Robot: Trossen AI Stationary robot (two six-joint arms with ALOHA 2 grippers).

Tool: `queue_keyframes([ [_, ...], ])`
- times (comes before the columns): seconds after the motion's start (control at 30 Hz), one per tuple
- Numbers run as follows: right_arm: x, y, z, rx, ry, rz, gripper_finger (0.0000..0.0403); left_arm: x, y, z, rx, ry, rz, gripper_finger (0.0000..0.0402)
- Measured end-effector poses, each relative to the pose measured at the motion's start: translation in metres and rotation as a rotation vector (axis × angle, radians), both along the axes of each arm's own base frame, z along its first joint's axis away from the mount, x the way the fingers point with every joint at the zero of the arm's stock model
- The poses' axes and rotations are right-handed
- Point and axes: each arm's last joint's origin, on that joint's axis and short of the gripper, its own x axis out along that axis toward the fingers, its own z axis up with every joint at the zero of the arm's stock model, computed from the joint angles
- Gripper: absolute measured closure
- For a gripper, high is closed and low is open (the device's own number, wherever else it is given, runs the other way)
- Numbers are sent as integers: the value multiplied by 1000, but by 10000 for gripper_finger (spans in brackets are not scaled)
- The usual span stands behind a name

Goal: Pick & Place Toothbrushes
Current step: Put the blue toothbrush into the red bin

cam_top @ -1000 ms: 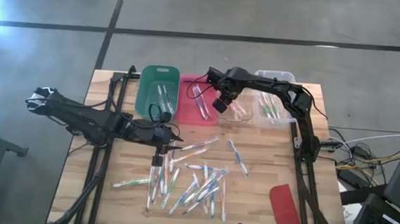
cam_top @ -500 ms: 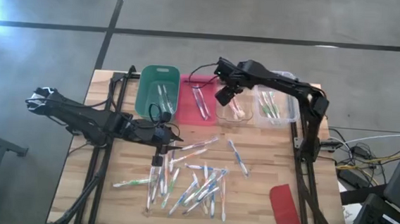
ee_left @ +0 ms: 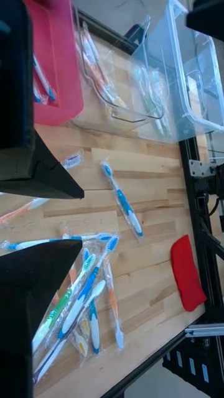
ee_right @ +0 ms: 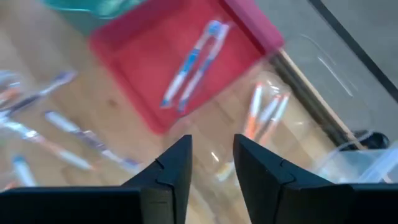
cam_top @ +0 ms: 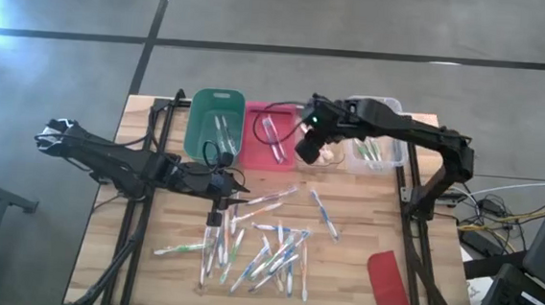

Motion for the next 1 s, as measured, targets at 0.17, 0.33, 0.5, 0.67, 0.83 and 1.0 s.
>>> queue_keyframes([
  [0.17, -2, 36, 8, 15, -27, 56, 320, 0, 0, 0, 0, 0, 0, 280],
  [0.33, -4, 71, 3, 33, 49, 144, 344, 0, 0, 0, 0, 0, -1, 280],
  [0.5, -9, 104, -4, 29, 92, 176, 362, 0, 0, 0, 0, 0, -1, 280],
  [0.67, -17, 133, -13, -22, 128, 163, 372, 0, 0, 0, 0, 0, -1, 280],
  [0.83, -26, 154, -35, -96, 156, 70, 372, 0, 0, 0, 0, 0, 0, 280],
  [1.0, -36, 168, -66, -94, 209, 3, 352, 0, 0, 0, 0, 0, 0, 280],
])
